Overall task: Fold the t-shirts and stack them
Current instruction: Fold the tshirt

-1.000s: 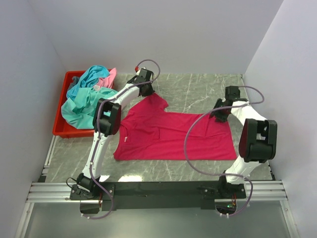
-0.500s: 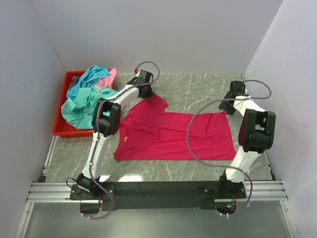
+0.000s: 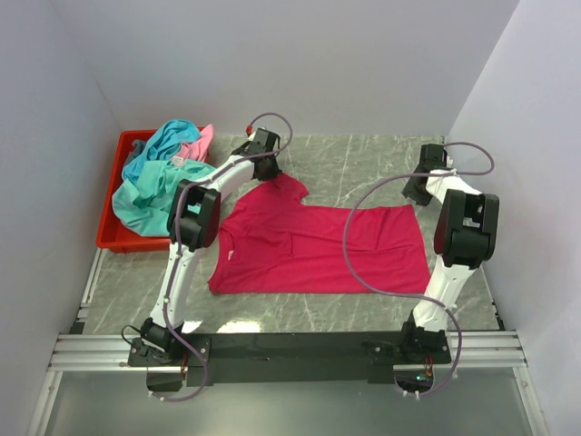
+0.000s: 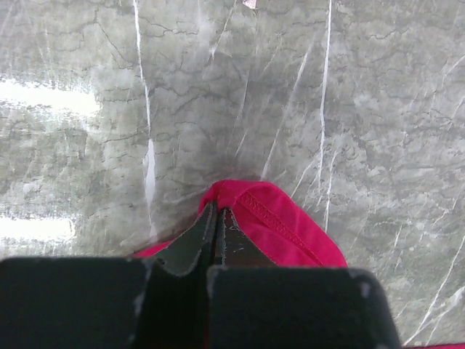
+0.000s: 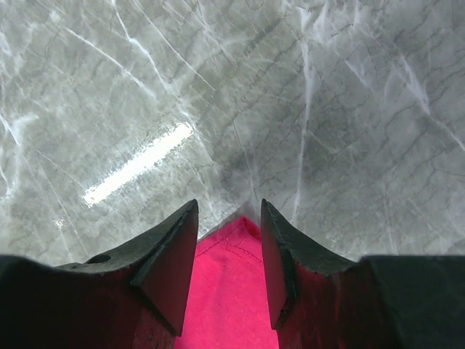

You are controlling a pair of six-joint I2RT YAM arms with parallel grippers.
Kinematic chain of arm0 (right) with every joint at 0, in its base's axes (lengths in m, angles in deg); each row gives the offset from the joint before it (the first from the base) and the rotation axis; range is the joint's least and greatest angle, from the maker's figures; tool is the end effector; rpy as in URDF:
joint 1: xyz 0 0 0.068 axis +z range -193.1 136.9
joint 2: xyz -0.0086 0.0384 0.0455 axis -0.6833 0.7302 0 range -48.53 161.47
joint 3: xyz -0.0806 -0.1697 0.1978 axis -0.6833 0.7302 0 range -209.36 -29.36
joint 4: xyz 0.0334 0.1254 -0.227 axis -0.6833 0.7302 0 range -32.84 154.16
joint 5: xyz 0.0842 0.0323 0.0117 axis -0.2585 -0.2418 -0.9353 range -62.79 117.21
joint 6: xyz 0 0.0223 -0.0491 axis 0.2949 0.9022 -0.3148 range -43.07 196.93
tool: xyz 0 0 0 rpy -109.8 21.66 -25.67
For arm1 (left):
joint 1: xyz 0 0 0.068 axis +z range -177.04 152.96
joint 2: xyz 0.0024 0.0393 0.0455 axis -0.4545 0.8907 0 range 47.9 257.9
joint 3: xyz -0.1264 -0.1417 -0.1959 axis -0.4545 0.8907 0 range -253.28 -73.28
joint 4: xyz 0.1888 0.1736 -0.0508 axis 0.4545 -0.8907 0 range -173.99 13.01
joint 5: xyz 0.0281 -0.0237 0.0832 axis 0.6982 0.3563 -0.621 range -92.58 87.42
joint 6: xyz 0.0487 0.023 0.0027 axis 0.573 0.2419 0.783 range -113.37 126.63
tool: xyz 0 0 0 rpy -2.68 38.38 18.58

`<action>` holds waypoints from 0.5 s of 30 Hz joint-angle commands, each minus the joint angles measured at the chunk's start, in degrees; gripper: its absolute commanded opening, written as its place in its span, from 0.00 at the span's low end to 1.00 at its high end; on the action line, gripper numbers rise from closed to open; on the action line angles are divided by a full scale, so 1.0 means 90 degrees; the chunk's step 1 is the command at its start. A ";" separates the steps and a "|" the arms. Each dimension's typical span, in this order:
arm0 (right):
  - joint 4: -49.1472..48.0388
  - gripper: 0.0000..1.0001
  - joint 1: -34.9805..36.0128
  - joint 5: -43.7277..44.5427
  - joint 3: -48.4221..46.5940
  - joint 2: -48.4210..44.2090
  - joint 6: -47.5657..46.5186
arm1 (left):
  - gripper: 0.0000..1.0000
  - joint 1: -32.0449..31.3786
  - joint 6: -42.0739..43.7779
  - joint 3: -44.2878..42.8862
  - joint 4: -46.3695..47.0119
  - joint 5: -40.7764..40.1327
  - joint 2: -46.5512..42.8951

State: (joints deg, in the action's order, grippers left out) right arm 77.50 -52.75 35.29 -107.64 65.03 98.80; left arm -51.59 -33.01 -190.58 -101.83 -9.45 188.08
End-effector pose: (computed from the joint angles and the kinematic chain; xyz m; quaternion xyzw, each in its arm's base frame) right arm 0.4150 -0.0758 0.1728 0.2788 0.9115 -0.0355 0.3003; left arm 0.4979 -0.2228 0.1616 -0.1436 0.9201 -0.1439 0.3347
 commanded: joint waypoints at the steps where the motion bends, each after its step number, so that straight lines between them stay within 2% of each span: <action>1: -0.0004 0.46 -0.0041 0.0196 -0.0052 -0.0127 -0.0066 | 0.00 -0.0016 0.0137 0.0074 -0.0023 -0.0047 -0.0536; 10: -0.0170 0.45 -0.0041 0.0040 0.0700 -0.0489 0.0022 | 0.00 -0.0016 0.0098 0.0123 -0.0004 0.0012 -0.0507; 12: -0.0170 0.43 -0.0041 0.0040 0.0700 -0.0450 0.0002 | 0.00 -0.0016 0.0088 0.0123 -0.0013 0.0012 -0.0507; 15: -0.0131 0.35 -0.0041 0.0030 0.0622 -0.0401 -0.0027 | 0.00 -0.0016 0.0088 0.0113 -0.0013 0.0012 -0.0517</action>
State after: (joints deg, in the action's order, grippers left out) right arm 76.58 -52.75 35.16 -102.18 63.13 98.63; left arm -51.59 -33.03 -189.70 -102.00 -9.45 187.01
